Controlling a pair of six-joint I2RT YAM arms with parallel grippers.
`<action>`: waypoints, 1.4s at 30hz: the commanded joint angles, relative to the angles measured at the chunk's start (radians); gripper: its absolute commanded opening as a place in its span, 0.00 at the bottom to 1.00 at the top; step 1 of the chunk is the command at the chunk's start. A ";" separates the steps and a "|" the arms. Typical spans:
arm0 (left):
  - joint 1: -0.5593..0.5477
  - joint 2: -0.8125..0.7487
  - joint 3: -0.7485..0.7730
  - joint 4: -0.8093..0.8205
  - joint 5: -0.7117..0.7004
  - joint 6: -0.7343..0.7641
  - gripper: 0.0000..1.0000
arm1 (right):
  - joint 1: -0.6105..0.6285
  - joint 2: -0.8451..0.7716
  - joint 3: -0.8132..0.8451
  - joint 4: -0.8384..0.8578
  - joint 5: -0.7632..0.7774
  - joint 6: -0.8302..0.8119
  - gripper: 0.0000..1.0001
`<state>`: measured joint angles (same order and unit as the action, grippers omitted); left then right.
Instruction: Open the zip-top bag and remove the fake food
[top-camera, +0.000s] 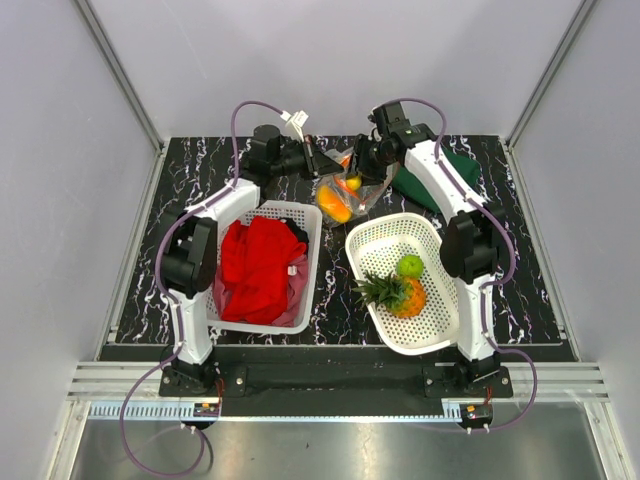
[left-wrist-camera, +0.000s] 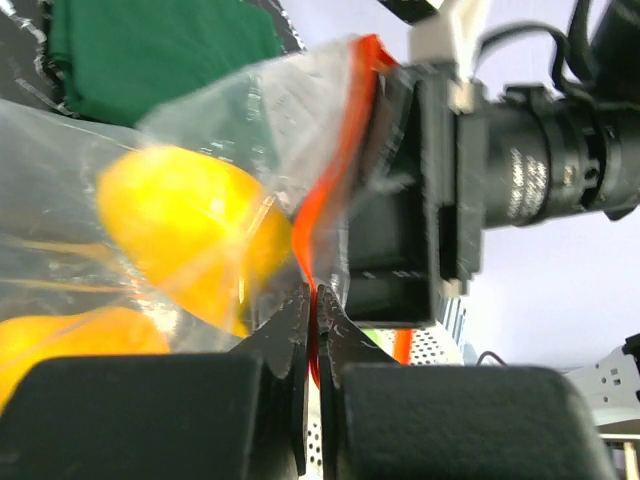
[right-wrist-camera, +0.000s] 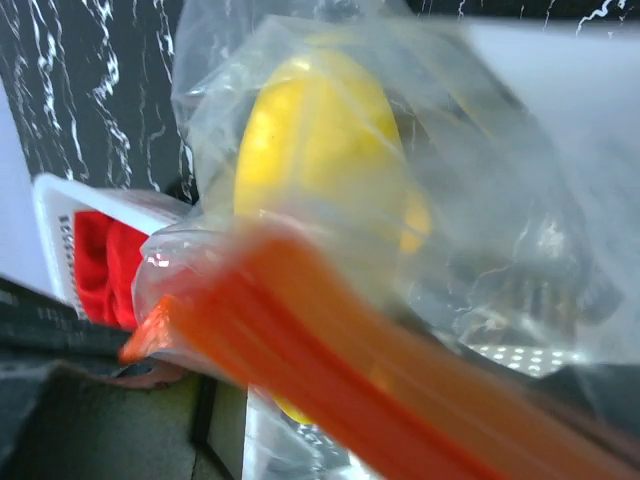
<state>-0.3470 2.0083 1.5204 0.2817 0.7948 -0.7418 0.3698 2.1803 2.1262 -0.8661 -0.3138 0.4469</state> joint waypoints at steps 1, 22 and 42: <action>-0.023 -0.089 -0.028 0.015 -0.063 0.050 0.00 | -0.005 -0.008 0.057 0.022 0.061 0.142 0.00; 0.031 -0.056 0.081 -0.153 -0.189 0.141 0.00 | -0.011 -0.476 -0.403 0.004 -0.201 -0.017 0.00; 0.068 -0.062 0.090 -0.130 -0.164 0.055 0.00 | -0.063 -0.866 -1.009 -0.102 0.293 -0.050 0.01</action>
<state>-0.2955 1.9648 1.5696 0.1066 0.6216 -0.6746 0.3202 1.3243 1.2133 -0.9741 -0.0971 0.3752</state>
